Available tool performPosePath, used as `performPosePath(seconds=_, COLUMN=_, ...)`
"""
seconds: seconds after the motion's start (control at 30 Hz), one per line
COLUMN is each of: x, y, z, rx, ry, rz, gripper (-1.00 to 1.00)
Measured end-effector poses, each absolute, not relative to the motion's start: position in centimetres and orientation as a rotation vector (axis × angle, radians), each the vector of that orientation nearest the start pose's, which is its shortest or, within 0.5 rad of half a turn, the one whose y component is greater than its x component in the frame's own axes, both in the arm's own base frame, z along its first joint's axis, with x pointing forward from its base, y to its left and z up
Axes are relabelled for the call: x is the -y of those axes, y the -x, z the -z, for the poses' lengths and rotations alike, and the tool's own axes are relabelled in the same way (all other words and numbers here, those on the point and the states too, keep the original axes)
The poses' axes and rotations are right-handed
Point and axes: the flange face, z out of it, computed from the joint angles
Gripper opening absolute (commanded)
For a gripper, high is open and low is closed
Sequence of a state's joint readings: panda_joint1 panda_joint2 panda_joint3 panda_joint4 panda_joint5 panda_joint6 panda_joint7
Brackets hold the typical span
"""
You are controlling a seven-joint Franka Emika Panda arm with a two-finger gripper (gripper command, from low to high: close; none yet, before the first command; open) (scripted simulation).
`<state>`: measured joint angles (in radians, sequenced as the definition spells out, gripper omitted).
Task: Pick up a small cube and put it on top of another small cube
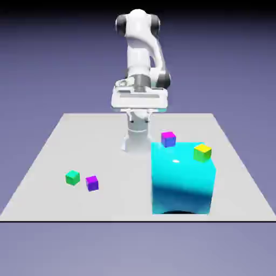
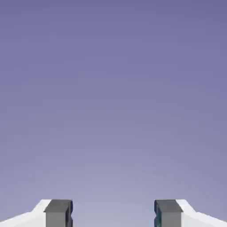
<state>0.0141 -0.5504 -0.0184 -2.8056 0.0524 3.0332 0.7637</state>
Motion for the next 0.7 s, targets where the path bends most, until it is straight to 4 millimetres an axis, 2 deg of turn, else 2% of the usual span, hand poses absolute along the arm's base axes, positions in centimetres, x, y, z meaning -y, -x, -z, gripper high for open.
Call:
performPosePath(seconds=0.33, x=8.9, y=-40.1, z=-38.9, rx=-1.829, ry=1.846, rz=0.572, gripper=0.00)
performPosePath(seconds=0.53, x=13.3, y=-39.2, z=-34.6, rx=-2.189, ry=1.395, rz=0.351, gripper=0.00)
performPosePath(seconds=0.7, x=16.5, y=-37.6, z=-31.1, rx=-2.416, ry=0.969, rz=0.193, gripper=0.00)
